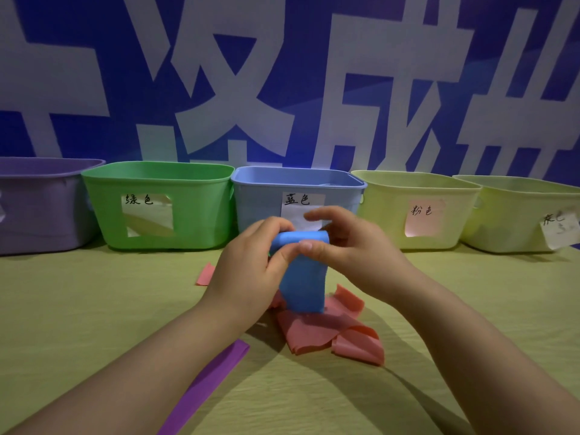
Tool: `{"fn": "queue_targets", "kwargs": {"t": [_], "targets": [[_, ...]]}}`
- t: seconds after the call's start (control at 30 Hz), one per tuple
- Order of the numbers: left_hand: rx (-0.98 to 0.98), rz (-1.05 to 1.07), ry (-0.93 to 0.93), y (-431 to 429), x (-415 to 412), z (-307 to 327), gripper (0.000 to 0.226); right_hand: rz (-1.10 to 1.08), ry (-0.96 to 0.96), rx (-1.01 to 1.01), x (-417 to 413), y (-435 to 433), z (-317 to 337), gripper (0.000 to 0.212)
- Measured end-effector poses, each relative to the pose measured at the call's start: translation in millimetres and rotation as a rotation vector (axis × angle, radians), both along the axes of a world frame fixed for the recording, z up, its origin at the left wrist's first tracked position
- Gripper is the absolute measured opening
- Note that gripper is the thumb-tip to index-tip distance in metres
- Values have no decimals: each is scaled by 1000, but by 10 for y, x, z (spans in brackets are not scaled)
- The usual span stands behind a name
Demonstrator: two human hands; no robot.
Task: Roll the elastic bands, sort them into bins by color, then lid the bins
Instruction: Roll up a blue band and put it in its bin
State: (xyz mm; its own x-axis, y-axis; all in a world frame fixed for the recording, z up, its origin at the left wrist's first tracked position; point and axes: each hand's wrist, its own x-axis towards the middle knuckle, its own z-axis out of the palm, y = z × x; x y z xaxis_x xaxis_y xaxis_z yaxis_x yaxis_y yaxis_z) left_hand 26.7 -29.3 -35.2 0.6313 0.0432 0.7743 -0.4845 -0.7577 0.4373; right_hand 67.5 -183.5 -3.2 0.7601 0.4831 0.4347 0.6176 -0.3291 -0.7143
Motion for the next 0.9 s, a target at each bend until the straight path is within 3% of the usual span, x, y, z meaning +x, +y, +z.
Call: {"fn": "queue_targets", "kwargs": {"t": [0.23, 0.4, 0.5, 0.6, 0.9], "targets": [[-94, -52, 97, -16, -38, -5, 12, 1, -6, -26, 10, -3, 34, 7], [-29, -69, 65, -32, -45, -2, 19, -24, 4, -61, 3, -4, 27, 40], [-32, -61, 67, -18, -30, 2, 11, 4, 40, -20, 1, -4, 28, 60], [-82, -63, 85, -1, -11, 5, 11, 56, 66, 73, -19, 4, 37, 14], [-362, -193, 275, -44, -26, 24, 40, 43, 31, 86, -21, 12, 44, 10]]}}
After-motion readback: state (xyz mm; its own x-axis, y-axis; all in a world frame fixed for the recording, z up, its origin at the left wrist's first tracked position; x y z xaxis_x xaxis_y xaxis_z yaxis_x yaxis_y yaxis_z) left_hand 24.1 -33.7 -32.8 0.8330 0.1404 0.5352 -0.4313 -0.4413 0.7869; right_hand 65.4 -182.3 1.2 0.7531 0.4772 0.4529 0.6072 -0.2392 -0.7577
